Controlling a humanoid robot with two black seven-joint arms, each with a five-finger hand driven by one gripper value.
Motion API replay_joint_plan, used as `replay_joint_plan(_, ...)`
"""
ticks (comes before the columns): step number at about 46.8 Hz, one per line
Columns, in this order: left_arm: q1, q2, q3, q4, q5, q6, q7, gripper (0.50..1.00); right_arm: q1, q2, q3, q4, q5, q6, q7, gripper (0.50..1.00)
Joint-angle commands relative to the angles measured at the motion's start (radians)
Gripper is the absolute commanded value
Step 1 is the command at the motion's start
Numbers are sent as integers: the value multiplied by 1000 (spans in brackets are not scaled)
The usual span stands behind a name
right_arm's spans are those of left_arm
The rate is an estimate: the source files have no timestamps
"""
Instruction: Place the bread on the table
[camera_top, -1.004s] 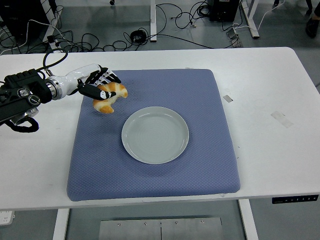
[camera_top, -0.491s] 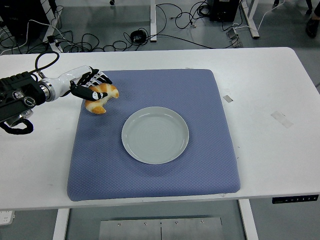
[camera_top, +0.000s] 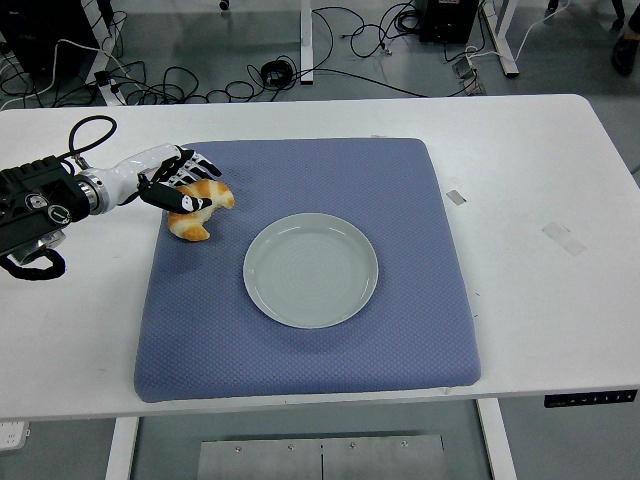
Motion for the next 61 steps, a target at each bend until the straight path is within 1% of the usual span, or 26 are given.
replay_joint_plan(1, -1, 0, 0, 0, 0, 0, 0, 711, 0, 0, 0, 0, 0, -1, 0, 1000)
replay_joint_plan(16, -1, 2, 0, 0, 0, 0, 0, 721, 0, 0, 0, 0, 0, -1, 0, 1000)
replay_joint_plan(19, -4, 2, 0, 0, 0, 0, 0, 751, 0, 0, 0, 0, 0, 1, 0, 1000)
replay_joint_plan(22, -9, 2, -2, 0, 0, 0, 0, 804, 0, 0, 0, 0, 0, 1, 0, 1000)
replay_joint_plan(26, -15, 2, -8, 0, -2, 0, 0, 858, 0, 0, 0, 0, 0, 1, 0, 1000)
replay_joint_plan(30, -17, 3, -15, 0, -16, 1, 0, 893, 0, 0, 0, 0, 0, -1, 0, 1000)
replay_joint_plan(36, -30, 3, -14, 0, -85, 1, 0, 949, 0, 0, 0, 0, 0, -1, 0, 1000)
replay_joint_plan(40, -37, 6, -16, 0, -115, 1, 0, 960, 0, 0, 0, 0, 0, 1, 0, 1000)
replay_joint_plan(46, -58, 23, -17, 0, -149, 0, 0, 963, 0, 0, 0, 0, 0, 1, 0, 1000)
replay_joint_plan(57, -98, 22, -19, 0, -324, -5, 0, 963, 0, 0, 0, 0, 0, -1, 0, 1000)
replay_joint_plan(61, -116, 23, -19, 0, -355, -8, 2, 965, 0, 0, 0, 0, 0, 1, 0, 1000)
